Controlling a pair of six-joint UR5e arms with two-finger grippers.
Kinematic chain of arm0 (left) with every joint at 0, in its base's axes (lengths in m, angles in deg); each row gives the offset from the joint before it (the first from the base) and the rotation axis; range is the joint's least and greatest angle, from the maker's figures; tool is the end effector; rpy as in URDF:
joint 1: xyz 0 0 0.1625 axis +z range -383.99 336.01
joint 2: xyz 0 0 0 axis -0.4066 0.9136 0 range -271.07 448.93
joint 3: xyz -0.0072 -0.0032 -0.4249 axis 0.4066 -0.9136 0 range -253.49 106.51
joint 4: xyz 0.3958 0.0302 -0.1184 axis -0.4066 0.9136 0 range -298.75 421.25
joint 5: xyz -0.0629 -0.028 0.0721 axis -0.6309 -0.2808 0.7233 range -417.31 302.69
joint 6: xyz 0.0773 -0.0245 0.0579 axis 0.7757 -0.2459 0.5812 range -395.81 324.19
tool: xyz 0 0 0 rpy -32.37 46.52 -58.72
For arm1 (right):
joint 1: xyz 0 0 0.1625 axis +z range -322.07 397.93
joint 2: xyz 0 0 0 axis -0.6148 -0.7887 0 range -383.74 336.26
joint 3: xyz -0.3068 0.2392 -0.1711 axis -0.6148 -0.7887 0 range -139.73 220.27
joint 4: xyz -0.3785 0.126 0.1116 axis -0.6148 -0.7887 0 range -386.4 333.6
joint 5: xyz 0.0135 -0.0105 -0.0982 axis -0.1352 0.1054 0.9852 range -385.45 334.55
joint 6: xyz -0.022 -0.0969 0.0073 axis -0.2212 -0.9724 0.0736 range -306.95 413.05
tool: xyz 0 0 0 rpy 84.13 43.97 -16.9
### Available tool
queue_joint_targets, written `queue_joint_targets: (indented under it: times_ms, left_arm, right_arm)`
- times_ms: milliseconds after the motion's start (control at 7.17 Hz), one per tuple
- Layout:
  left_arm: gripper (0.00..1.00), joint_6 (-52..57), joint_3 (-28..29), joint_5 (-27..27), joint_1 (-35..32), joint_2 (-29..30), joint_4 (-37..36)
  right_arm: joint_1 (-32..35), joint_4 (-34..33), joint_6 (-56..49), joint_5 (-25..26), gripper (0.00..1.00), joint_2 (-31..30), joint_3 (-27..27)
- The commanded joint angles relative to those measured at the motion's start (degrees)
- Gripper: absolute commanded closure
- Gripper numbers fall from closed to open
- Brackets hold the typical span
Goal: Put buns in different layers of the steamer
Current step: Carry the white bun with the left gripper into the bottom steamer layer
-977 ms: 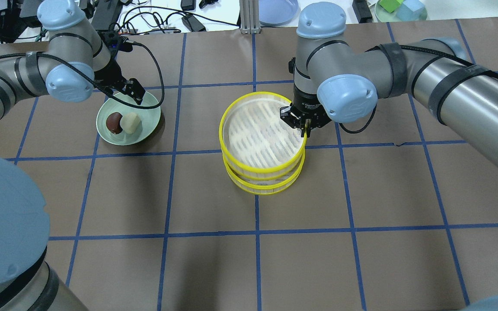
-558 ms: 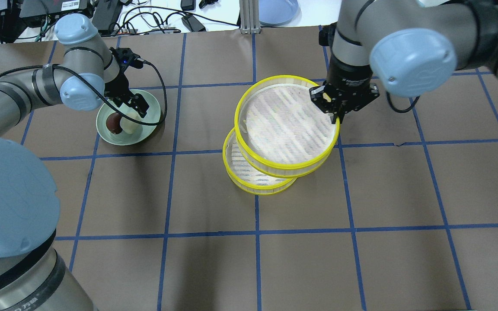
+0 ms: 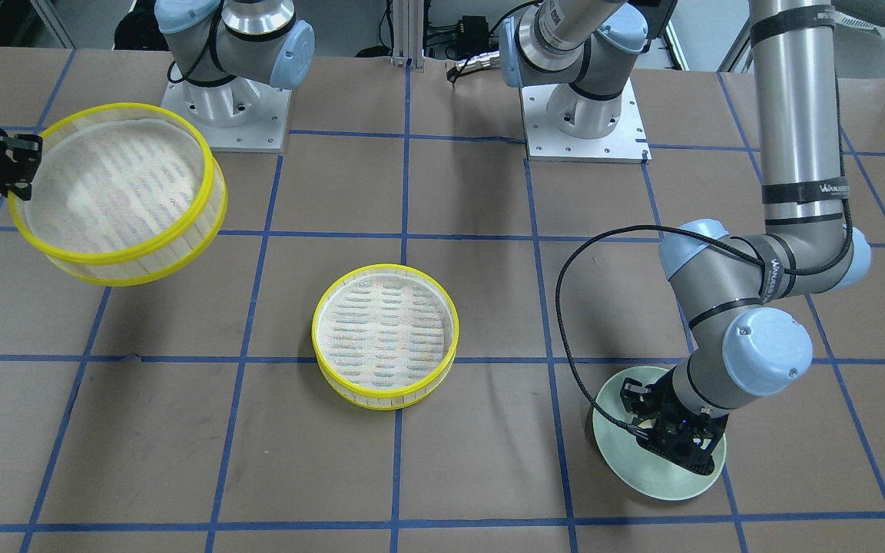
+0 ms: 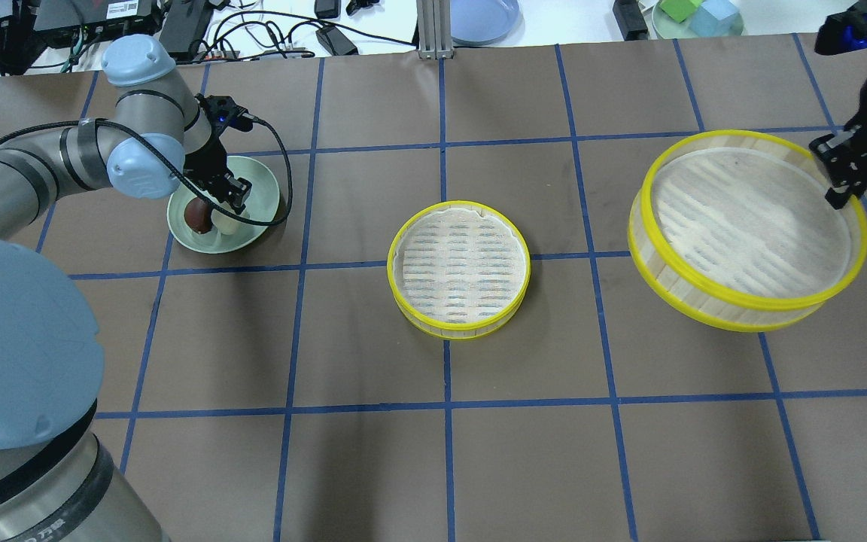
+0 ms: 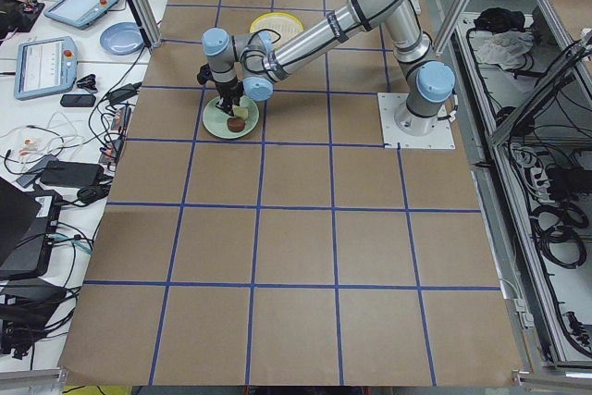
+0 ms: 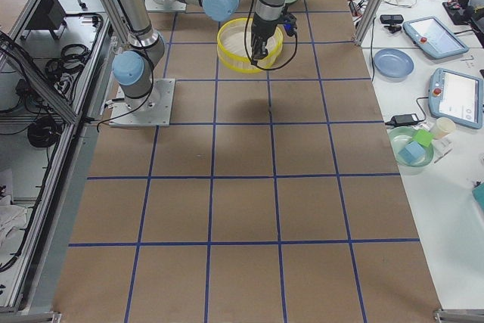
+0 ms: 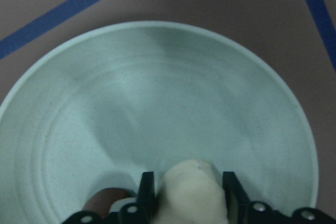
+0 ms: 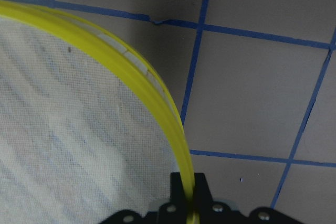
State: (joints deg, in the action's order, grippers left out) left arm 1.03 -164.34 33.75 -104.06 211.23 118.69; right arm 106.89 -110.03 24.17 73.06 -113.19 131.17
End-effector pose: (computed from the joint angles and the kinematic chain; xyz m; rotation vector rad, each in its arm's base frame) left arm -0.0167 -0.6670 0.2067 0.7281 3.0426 0.0263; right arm -0.0624 -0.4920 0.4664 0.2239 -3.0433 -0.2848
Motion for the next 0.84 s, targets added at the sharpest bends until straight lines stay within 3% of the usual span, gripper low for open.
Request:
queue_joint_targets:
  times_ms: [0, 698]
  left_arm:
    - [1.00, -5.9, 1.0, -1.0, -0.4, -2.4, 0.1]
    - [1.00, -40.1, 1.0, -10.2, -15.6, -10.5, 0.9]
  right_arm:
    - [-1.8, 0.3, -1.1, 1.0, 1.00, -0.7, 0.2]
    - [-1.8, 0.7, -1.6, 1.0, 1.00, -1.2, 0.2]
